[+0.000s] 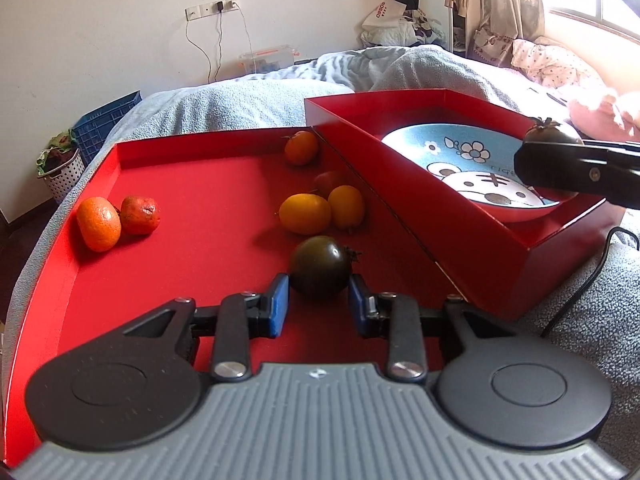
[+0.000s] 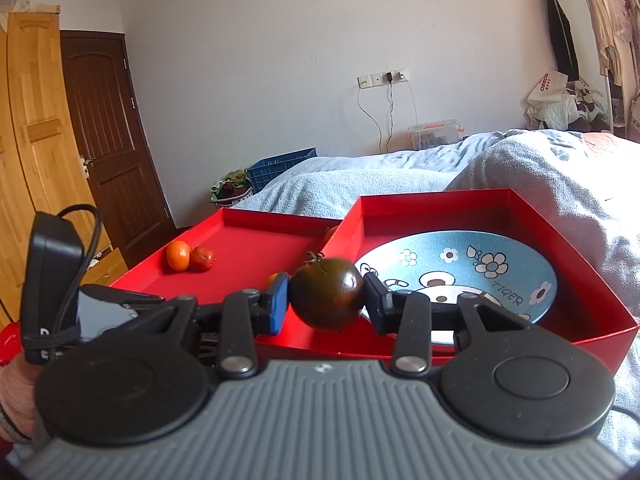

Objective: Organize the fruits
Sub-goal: 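Grasp the second dark tomato with the left gripper while the right holds its tomato above the plate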

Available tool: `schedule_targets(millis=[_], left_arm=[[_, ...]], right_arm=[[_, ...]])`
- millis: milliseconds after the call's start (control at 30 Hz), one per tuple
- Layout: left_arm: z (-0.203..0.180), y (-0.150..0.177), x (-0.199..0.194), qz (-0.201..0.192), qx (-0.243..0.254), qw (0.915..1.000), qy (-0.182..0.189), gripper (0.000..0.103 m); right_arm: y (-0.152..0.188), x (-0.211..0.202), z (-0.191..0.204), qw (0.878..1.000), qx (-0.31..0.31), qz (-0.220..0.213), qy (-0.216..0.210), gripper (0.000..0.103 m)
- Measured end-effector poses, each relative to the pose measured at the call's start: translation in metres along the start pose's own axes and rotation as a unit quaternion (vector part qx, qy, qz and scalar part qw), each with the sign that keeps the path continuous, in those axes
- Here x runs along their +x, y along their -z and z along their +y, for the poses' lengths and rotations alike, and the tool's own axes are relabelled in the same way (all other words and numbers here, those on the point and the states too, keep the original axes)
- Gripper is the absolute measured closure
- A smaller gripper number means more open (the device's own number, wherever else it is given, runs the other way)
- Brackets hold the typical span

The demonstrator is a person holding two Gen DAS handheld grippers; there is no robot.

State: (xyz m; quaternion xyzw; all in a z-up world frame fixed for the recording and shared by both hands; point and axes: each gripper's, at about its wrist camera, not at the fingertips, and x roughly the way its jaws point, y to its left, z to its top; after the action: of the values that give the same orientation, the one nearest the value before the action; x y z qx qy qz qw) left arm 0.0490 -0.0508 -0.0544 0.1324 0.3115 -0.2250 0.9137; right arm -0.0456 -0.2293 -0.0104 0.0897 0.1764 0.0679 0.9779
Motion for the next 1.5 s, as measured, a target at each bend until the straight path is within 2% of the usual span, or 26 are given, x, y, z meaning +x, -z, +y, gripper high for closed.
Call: schedule_targets(millis=[267, 333, 533, 767, 900, 967, 1033, 1133, 1267, 1400, 1500], left_arm=[[0.004, -0.001, 0.001, 0.001, -0.007, 1.0, 0.004, 0.065], [0.003, -0.002, 0.006, 0.013, -0.003, 0.9999, 0.003, 0.064], [0.007, -0.008, 0.016, 0.033, -0.016, 0.9993, 0.011, 0.056], [0.002, -0.017, 0.023, 0.053, -0.015, 0.9984, 0.005, 0.036], [-0.006, -0.029, 0.026, 0.067, -0.011, 0.9977, 0.001, 0.037], [-0.012, -0.035, 0.029, 0.065, 0.014, 0.9977, -0.017, 0.037], [-0.013, -0.04, 0.035, 0.068, 0.042, 0.9967, -0.019, 0.037], [-0.011, -0.048, 0.044, 0.081, 0.096, 0.9919, 0.015, 0.037], [-0.012, -0.052, 0.047, 0.093, 0.173, 0.9782, 0.067, 0.037], [-0.024, -0.052, 0.046, 0.088, 0.244, 0.9634, 0.069, 0.037], [-0.03, -0.052, 0.048, 0.077, 0.282, 0.9539, 0.069, 0.042]], right_arm=[[0.0, 0.0, -0.001, 1.0, 0.002, 0.001, -0.002, 0.06], [0.0, 0.0, -0.002, 1.0, 0.005, 0.001, -0.003, 0.06], [0.0, 0.002, -0.004, 1.0, 0.011, 0.005, -0.005, 0.06], [0.0, 0.005, -0.006, 1.0, 0.015, 0.008, -0.008, 0.06], [0.001, 0.006, -0.006, 1.0, 0.018, 0.01, -0.009, 0.06], [0.001, 0.007, -0.006, 1.0, 0.019, 0.011, -0.009, 0.06], [0.001, 0.006, -0.007, 1.0, 0.021, 0.011, -0.01, 0.06], [0.001, 0.007, -0.007, 1.0, 0.024, 0.012, -0.011, 0.06], [0.002, 0.008, -0.009, 0.999, 0.027, 0.014, -0.012, 0.06], [0.002, 0.01, -0.01, 0.999, 0.031, 0.018, -0.013, 0.06], [0.002, 0.011, -0.01, 0.999, 0.032, 0.02, -0.014, 0.06]])
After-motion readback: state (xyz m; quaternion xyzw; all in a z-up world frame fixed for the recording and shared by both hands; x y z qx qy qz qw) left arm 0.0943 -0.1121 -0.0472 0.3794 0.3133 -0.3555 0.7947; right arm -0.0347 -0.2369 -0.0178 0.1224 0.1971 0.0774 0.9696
